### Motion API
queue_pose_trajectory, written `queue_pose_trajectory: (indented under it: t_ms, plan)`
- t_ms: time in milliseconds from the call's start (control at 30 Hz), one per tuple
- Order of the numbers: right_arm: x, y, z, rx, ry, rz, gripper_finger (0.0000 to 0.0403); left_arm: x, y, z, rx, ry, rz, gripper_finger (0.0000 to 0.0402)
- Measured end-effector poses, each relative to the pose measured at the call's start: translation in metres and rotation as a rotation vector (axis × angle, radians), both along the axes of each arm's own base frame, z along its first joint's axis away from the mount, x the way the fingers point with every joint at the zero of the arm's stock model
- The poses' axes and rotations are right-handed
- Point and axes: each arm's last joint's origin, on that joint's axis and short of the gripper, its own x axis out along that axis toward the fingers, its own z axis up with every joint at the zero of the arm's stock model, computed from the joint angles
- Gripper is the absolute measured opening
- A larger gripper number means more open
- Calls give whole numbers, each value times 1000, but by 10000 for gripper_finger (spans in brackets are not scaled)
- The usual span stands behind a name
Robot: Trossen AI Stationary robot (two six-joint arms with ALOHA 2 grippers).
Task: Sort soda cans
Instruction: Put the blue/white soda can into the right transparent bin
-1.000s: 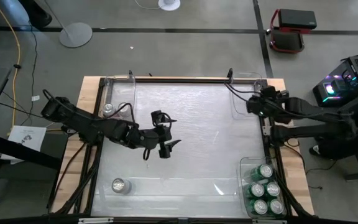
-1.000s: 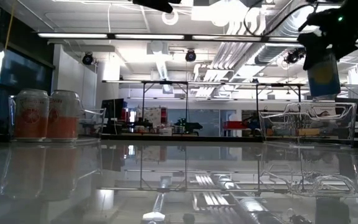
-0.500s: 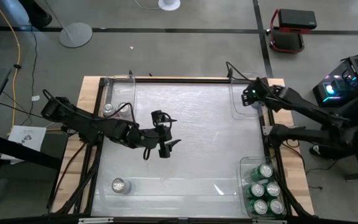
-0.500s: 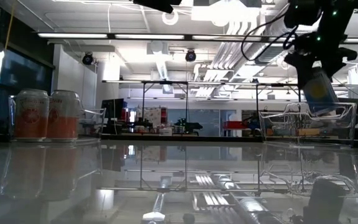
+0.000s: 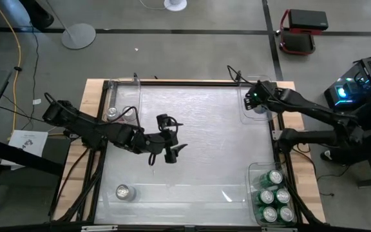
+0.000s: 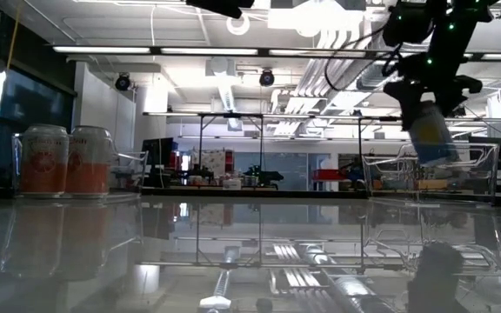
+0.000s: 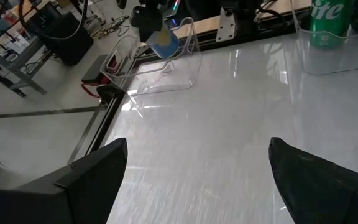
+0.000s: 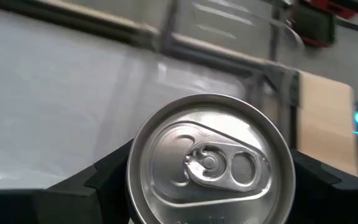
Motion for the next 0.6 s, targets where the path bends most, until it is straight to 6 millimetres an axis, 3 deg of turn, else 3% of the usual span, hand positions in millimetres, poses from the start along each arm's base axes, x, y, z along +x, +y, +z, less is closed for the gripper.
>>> queue_pose_trajectory:
  t_ms: [167,433,600]
  plan:
    - [8,6,-2,-30,-50,26,280,0,0,0,6,-2,9,367]
    - [0,23,-44,-59,-134,-15,280,0,0,0,6,-2,9,367]
    - [1,28,-58,-67,-176,2,280,1,2,1,1,-20,17,367]
